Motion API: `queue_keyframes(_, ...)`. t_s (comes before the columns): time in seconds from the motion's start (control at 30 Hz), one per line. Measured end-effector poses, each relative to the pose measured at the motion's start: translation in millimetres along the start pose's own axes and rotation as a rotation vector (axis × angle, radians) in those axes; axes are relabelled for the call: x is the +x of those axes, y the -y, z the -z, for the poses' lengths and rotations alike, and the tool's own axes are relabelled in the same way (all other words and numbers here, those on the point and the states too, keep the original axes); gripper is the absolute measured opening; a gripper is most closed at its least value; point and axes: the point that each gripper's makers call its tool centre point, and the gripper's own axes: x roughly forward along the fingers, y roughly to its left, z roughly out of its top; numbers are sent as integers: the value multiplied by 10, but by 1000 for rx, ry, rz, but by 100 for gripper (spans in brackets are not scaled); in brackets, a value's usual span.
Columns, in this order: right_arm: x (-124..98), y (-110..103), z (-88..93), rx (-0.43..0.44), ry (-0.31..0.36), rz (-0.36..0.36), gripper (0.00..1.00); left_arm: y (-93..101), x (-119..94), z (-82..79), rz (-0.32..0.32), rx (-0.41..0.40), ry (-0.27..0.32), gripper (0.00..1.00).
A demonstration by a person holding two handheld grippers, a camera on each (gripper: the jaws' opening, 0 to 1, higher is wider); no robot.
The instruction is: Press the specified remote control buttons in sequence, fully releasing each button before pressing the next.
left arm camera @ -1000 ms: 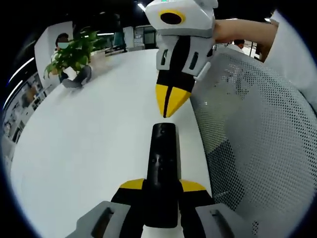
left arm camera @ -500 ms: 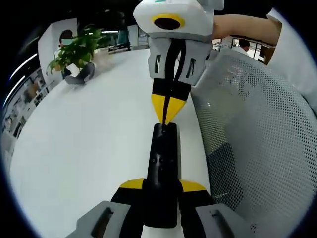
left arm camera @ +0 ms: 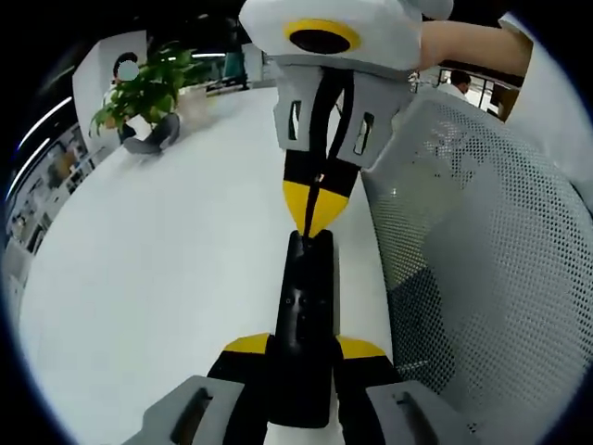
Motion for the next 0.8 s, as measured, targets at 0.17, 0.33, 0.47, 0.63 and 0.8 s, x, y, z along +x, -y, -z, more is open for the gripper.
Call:
queue_keyframes(0.17, -11, 8, -21, 62, 92, 47, 0, 1, -5, -1, -1, -6, 8, 25)
queue_keyframes(0.33, -94, 16, -101, 143, 171, 19, 0, 0, -8, 1, -3, -8, 22, 25)
queue_keyframes(0.47, -100, -5, -156, 140, 159, -34, 0, 0, -12, -2, 0, -6, 38, 25)
queue_keyframes(0.63, -5, -26, -151, 75, 117, -52, 0, 2, -13, -5, -1, -8, 48, 25)
queue_keyframes(0.8, 12, -56, -138, 23, 79, -75, 0, 3, -14, -7, -1, -12, 56, 25)
